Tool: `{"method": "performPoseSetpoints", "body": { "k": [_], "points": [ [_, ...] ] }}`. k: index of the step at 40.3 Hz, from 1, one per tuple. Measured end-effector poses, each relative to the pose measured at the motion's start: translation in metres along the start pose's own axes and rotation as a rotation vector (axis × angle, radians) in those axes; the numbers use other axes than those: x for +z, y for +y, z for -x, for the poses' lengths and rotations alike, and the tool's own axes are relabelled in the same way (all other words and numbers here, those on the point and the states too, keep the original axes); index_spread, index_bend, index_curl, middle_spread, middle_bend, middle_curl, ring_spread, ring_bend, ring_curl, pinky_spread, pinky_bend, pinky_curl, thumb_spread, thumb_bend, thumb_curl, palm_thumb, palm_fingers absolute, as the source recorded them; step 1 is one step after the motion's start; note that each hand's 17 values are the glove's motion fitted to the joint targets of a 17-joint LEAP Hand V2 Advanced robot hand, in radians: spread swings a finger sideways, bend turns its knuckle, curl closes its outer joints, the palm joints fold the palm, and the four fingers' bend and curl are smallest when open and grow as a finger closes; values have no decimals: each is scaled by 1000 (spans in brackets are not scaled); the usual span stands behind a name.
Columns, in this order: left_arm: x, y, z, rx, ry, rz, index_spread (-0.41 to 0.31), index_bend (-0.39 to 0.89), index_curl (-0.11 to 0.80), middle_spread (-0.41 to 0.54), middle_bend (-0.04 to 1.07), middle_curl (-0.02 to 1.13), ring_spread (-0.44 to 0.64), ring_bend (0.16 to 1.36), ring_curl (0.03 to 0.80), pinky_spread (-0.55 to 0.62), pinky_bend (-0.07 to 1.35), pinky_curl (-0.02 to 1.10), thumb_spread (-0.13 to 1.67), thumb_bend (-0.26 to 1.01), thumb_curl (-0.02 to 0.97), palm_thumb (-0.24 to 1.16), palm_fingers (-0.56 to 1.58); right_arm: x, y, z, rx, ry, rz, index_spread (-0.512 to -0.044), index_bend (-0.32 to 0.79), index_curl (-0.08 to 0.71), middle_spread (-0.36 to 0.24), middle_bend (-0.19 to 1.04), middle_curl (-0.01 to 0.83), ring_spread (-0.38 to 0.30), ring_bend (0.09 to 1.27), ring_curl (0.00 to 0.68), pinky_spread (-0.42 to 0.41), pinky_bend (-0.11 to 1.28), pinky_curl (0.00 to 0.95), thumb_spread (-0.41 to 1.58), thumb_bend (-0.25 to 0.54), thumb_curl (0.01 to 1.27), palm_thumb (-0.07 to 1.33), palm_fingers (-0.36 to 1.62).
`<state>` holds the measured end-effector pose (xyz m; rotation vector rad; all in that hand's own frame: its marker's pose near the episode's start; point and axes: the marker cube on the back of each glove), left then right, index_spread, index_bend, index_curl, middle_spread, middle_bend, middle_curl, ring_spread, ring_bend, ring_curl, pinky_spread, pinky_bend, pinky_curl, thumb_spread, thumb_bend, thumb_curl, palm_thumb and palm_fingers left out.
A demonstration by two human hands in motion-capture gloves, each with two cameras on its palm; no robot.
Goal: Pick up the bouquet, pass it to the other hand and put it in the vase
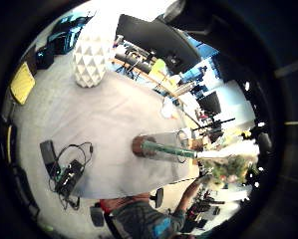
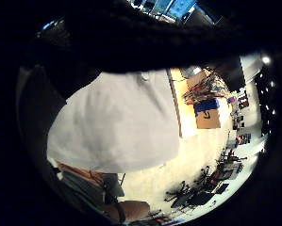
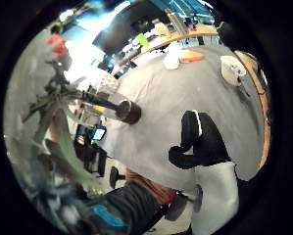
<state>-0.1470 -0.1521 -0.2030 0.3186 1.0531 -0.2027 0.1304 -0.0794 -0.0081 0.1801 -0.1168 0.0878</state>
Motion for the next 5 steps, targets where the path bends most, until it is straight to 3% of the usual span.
{"method": "performPoseSetpoints", "body": {
  "k": [5],
  "points": [
    [-12,8,-3,25,44,-23,86,105,147,308,202,354,406,711,321,451,669,384,894,-27,350,814,-21,-2,1,4,0,8,4,-295,198,435,38,153,312,194,178,279,374,438,368,1118,-18,471,841,488]
  ]
}}
